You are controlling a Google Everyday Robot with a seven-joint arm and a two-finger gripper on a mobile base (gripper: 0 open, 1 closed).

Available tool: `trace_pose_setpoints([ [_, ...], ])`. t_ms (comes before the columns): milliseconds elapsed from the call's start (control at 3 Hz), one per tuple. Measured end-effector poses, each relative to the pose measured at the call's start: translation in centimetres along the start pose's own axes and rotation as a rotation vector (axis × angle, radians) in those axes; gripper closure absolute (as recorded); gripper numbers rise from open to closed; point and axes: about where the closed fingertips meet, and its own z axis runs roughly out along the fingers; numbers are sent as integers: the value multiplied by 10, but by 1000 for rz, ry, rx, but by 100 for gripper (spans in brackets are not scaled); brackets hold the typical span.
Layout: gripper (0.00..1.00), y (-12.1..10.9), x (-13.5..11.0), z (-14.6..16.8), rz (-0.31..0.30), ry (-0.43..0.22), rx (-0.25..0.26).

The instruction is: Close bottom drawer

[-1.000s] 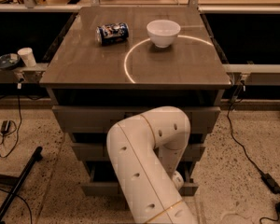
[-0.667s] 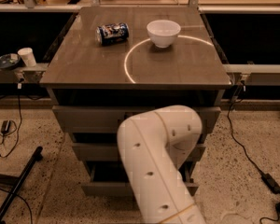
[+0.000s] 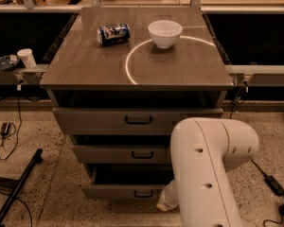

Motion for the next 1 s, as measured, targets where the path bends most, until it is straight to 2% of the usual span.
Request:
trace_pose_setpoints([
  [333,100,0,0,0,0,0,0],
  [667,100,-1,-2,4,-10,36,15],
  [1000,100,-16,-9,3,-24,60,66],
])
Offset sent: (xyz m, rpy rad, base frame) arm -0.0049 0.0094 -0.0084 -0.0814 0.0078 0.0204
